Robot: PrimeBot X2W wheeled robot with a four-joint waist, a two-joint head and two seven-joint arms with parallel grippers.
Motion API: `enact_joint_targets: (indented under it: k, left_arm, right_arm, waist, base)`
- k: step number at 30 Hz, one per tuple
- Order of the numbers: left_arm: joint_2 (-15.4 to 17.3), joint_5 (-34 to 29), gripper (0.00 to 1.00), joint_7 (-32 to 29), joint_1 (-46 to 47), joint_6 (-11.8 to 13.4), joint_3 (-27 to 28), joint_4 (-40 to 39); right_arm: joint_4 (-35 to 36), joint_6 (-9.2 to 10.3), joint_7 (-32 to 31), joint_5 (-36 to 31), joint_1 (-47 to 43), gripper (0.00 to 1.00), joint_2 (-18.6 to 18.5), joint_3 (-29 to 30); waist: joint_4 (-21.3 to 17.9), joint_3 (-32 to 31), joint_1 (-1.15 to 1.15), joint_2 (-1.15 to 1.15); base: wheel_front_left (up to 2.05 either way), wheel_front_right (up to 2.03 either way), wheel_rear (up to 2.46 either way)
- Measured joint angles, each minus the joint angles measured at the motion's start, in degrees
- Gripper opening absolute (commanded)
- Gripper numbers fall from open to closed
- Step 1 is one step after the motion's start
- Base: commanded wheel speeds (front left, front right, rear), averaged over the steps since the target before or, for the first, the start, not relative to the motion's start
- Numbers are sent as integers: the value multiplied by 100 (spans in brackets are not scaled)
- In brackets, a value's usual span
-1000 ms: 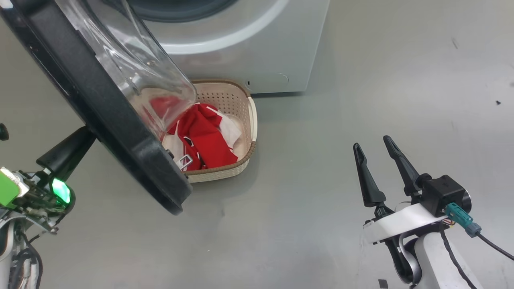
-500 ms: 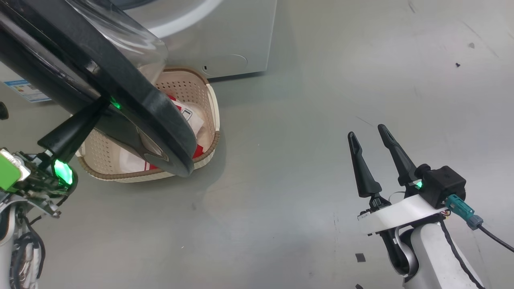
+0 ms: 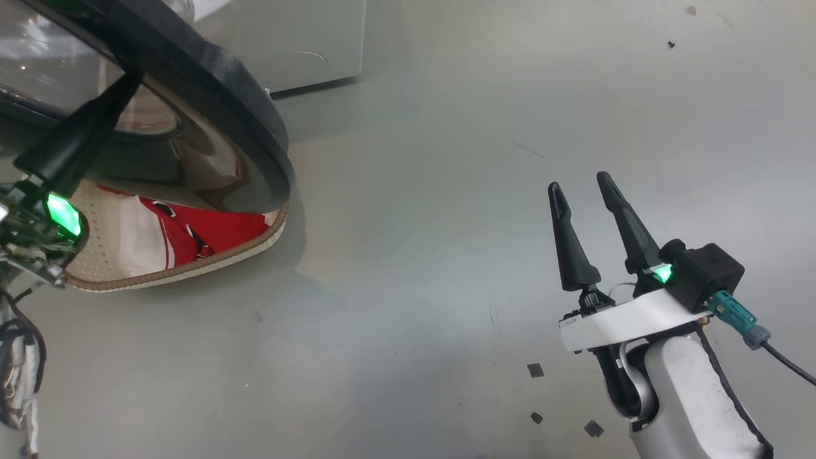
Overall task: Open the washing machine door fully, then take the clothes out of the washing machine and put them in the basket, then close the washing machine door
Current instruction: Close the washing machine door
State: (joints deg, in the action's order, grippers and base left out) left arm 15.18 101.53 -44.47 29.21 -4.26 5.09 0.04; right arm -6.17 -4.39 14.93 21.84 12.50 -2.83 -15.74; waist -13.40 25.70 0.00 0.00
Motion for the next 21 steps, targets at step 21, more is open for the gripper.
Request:
enact_joint_targets:
  k: [21]
  left_arm:
    - [-22, -436, 0, 479, 1166, 176, -47, 689]
  right_arm:
    - [56, 102, 0, 308, 244, 100, 4, -237]
  waist:
    - [-592, 425, 0, 0]
  base:
    - [0, 0, 0]
